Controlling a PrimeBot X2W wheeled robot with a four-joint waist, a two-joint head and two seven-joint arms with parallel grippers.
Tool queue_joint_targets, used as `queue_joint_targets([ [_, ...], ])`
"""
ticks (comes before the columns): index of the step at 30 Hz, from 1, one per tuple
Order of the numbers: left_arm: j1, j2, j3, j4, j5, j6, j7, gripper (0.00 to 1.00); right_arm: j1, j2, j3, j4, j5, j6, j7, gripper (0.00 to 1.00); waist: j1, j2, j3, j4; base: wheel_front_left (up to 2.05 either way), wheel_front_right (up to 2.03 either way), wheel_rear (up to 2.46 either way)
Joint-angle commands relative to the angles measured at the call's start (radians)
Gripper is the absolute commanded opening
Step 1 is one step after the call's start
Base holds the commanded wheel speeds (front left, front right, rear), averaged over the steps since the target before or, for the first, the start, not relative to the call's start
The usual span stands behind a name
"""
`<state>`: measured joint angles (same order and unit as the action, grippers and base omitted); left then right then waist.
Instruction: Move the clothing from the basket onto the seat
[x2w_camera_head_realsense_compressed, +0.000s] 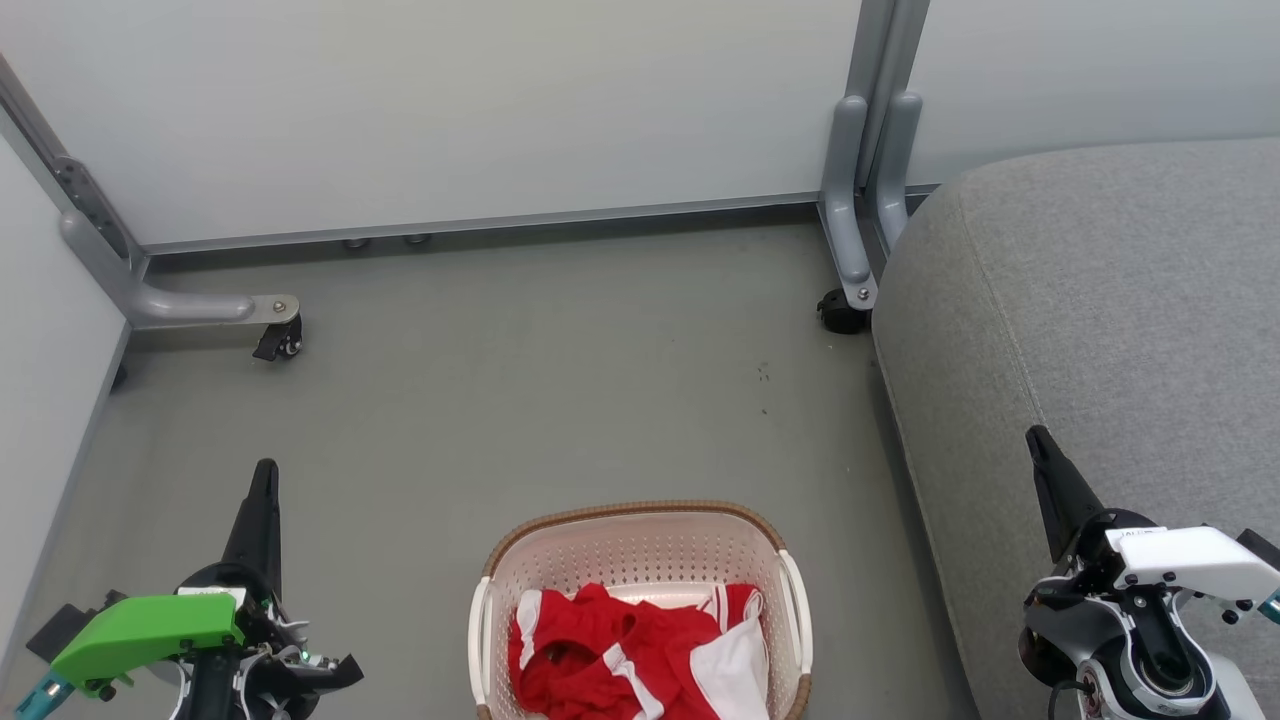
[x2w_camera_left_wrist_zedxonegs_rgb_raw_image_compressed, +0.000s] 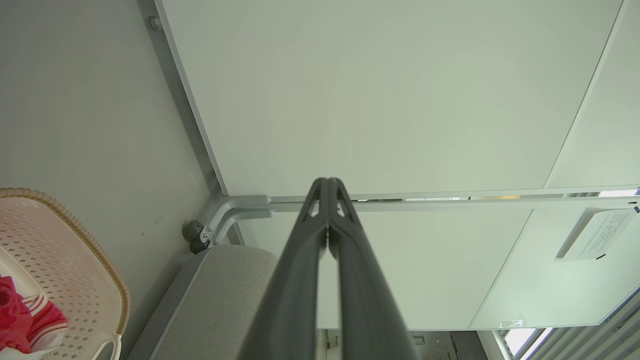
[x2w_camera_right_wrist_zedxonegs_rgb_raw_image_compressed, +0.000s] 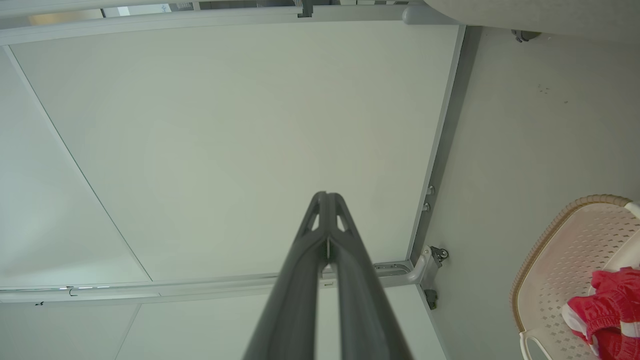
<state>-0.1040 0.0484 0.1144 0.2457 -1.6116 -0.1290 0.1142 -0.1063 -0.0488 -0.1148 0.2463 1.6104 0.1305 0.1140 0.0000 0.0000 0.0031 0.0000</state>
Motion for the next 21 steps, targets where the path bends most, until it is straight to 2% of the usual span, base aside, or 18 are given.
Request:
queue_joint_targets([
  [1,-0.012,0.004,0.002,-0.001,-0.003,-0.005,0.003,0.00,-0.006,-0.002,-0.001,-0.003,0.005,0.000,0.003,0.00,0.0000,0.0000,0.000,0.000,0.00,0.00,0.00],
  [21,-0.012,0.004,0.002,-0.002,-0.003,-0.005,0.003,0.00,-0.006,-0.002,-0.001,-0.003,0.005,0.000,0.003,0.00,0.0000,0.0000,0.000,0.000,0.00,0.00,0.00],
])
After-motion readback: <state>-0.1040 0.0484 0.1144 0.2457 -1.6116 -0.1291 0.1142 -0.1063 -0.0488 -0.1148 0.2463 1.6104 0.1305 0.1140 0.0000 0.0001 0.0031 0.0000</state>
